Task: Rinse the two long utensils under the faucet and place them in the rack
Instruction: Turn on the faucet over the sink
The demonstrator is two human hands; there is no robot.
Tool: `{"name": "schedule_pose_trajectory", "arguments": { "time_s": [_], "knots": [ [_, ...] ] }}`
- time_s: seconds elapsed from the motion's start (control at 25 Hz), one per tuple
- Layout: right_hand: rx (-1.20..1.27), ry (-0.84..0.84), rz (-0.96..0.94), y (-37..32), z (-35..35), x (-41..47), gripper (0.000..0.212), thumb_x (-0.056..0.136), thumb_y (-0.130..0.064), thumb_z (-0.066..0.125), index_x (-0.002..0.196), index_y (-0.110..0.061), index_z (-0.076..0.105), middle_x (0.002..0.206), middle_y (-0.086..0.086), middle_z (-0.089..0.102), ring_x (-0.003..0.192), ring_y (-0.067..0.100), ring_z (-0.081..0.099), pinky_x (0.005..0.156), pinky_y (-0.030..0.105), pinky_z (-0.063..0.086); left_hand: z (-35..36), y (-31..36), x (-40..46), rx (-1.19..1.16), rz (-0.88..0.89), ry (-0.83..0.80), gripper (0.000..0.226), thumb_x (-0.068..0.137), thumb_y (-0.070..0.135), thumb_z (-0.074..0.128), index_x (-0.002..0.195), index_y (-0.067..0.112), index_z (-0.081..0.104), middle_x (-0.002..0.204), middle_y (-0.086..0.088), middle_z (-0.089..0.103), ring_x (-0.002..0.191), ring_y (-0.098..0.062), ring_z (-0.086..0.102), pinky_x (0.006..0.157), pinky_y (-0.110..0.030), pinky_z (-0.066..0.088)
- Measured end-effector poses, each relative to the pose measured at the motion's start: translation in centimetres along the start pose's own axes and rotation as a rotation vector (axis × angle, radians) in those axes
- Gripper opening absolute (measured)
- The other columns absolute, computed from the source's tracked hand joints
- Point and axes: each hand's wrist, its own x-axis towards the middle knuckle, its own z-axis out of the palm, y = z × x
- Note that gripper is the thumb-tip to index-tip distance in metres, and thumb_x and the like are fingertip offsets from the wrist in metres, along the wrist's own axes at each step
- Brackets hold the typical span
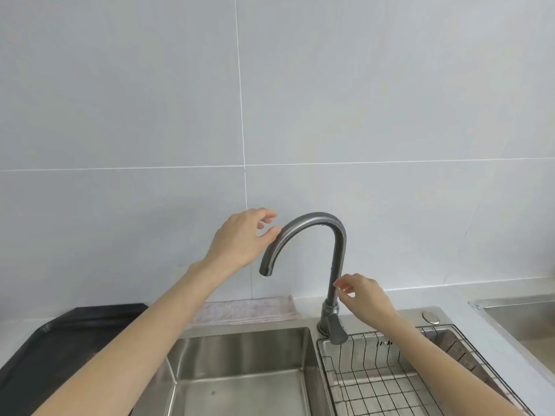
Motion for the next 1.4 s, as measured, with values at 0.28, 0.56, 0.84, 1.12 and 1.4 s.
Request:
{"name": "schedule_pose_trajectory", "arguments": {
  "time_s": [0.28, 0.56, 0.84, 1.12, 1.4],
  "knots": [
    [-0.011, -0.152, 0.094, 2.8, 4.5, 0.4, 0.028, 0.087, -0.019, 0.054, 0.115, -0.018, 0.059, 0.120, 0.003, 0.064, 0.108, 0.020, 0.060, 0.089, 0.037, 0.052, 2.3, 0.8, 1.5, -0.056, 0.013, -0.035, 0.029, 0.086, 0.029, 0.059, 0.115, 0.022, 0.061, 0.112, -0.001, 0.068, 0.101, -0.018, 0.064, 0.092, -0.035, 0.050],
    [-0.048, -0.107, 0.094, 2.6, 6.1, 0.1, 0.020, 0.090, -0.020, 0.052, 0.106, -0.016, 0.065, 0.112, 0.008, 0.067, 0.099, 0.028, 0.061, 0.074, 0.033, 0.047, 2.6, 0.7, 1.4, -0.065, -0.001, 0.007, 0.027, 0.086, 0.023, 0.061, 0.112, 0.022, 0.063, 0.109, -0.001, 0.069, 0.094, -0.019, 0.066, 0.089, -0.033, 0.051],
    [-0.080, -0.123, 0.067, 3.6, 6.6, -2.4, 0.019, 0.091, -0.014, 0.050, 0.105, -0.011, 0.061, 0.113, 0.006, 0.064, 0.097, 0.027, 0.061, 0.071, 0.032, 0.048, 3.0, 0.8, 1.0, 0.002, 0.011, 0.040, 0.025, 0.087, 0.023, 0.058, 0.112, 0.022, 0.061, 0.112, -0.002, 0.067, 0.099, -0.020, 0.065, 0.090, -0.034, 0.049],
    [-0.093, -0.125, 0.055, 3.4, 6.9, -3.3, 0.022, 0.090, -0.012, 0.051, 0.111, -0.010, 0.057, 0.116, 0.007, 0.061, 0.100, 0.028, 0.062, 0.078, 0.036, 0.053, 3.3, 0.9, 0.5, 0.010, 0.005, 0.068, 0.025, 0.089, 0.023, 0.055, 0.113, 0.021, 0.060, 0.115, -0.003, 0.066, 0.100, -0.021, 0.065, 0.090, -0.035, 0.049],
    [-0.125, -0.196, 0.032, 3.2, 6.2, -3.7, 0.030, 0.091, -0.016, 0.050, 0.120, -0.012, 0.052, 0.122, 0.007, 0.057, 0.103, 0.028, 0.060, 0.081, 0.037, 0.052, 3.4, 0.4, 0.4, 0.002, 0.027, 0.054, 0.034, 0.089, 0.018, 0.054, 0.123, 0.023, 0.056, 0.120, -0.004, 0.064, 0.107, -0.021, 0.063, 0.093, -0.034, 0.046]
  ]
}}
